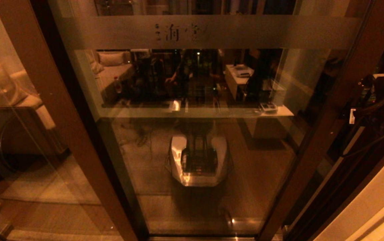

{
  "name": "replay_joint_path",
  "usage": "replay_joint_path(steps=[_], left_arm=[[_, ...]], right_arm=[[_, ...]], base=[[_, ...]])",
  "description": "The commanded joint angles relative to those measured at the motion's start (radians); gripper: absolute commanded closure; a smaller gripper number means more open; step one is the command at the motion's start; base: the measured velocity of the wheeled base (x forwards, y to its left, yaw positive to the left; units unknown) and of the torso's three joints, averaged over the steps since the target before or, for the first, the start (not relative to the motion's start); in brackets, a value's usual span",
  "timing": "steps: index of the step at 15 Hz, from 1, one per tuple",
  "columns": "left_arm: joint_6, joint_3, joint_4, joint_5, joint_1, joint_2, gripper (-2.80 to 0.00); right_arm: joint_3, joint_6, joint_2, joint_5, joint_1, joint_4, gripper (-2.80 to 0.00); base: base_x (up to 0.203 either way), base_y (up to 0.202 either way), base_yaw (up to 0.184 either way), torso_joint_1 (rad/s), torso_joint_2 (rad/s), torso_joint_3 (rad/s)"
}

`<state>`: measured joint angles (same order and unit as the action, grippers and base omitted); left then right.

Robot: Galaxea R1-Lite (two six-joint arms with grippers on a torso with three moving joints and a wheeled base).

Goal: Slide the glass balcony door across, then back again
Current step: Close the slid door

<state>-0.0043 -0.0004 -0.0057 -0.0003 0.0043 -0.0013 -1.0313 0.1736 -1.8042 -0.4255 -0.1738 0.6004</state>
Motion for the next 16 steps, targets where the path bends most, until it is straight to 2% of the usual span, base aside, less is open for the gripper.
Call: replay_joint_path(steps=[1,5,9,16], left_arm=[[0.000,-0.001,0.000,0.000,0.000,0.001,0.00],[0.000,0.000,0.000,0.000,0.000,0.001,0.00],[0.000,-0.001,0.000,0.000,0.000,0.001,0.00],[0.000,-0.001,0.000,0.000,0.000,0.001,0.00]], right_arm=[[-0.002,-0.002,-0.007,0.008,-0.006,0.010,-2.80],[0.018,-0.013,0.037,0.066,-0.022,0.010,-2.80],[0.117,-0.014,0.147,0.136,-0.029,0.010,-2.80],[0.132,-0.023,0.167,0.153,-0.062,0.010,-2.80]], base=[[0.000,0.000,0.000,0.000,0.00,0.000],[0.000,0.000,0.000,0.000,0.00,0.000],[0.000,0.000,0.000,0.000,0.00,0.000],[0.000,0.000,0.000,0.000,0.00,0.000]])
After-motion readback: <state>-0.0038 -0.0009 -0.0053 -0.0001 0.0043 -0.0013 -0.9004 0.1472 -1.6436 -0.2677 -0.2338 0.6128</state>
